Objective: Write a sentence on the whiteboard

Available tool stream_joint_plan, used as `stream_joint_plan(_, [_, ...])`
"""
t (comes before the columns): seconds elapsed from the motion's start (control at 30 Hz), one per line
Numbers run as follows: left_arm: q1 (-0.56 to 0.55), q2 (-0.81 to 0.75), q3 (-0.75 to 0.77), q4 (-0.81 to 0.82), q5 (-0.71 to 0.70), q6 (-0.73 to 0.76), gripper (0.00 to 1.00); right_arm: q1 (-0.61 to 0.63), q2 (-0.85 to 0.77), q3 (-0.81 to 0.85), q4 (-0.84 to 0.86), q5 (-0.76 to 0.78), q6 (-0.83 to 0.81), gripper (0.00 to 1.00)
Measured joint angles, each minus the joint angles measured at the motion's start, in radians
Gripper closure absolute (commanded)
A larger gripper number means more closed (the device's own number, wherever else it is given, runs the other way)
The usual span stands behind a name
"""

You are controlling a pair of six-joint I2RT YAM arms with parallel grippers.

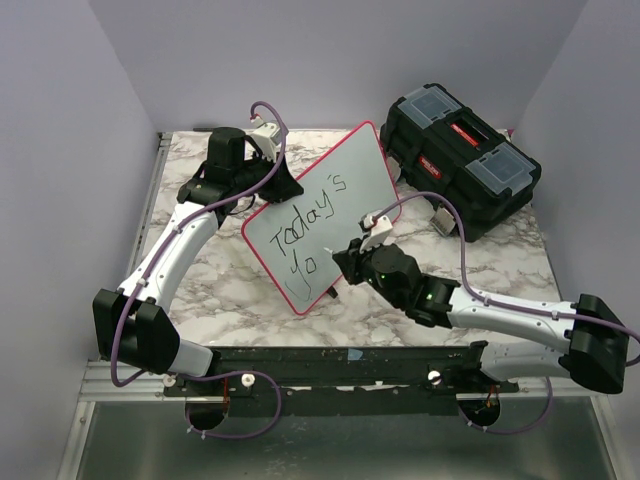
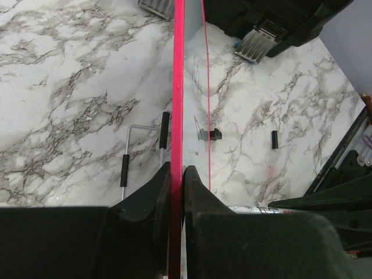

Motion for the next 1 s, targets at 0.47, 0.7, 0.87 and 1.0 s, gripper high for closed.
stream_joint_plan(0.47, [0.0, 0.0, 0.001, -0.001, 0.0, 0.0, 1.0, 0.0, 0.094, 0.051, 0.03, 0.02, -0.033, 0.99])
stream_joint_plan(0.7, [0.0, 0.0, 0.001, -0.001, 0.0, 0.0, 1.0, 0.0, 0.131, 0.061, 0.05, 0.013, -0.035, 0.99])
stream_joint_plan(0.87, [0.0, 0.0, 0.001, -0.001, 0.0, 0.0, 1.0, 0.0, 0.132, 0.061, 0.053, 0.008, -0.035, 0.99])
stream_joint_plan(1.0, [0.0, 0.0, 0.001, -0.001, 0.0, 0.0, 1.0, 0.0, 0.132, 0.05, 0.055, 0.004, -0.034, 0.99])
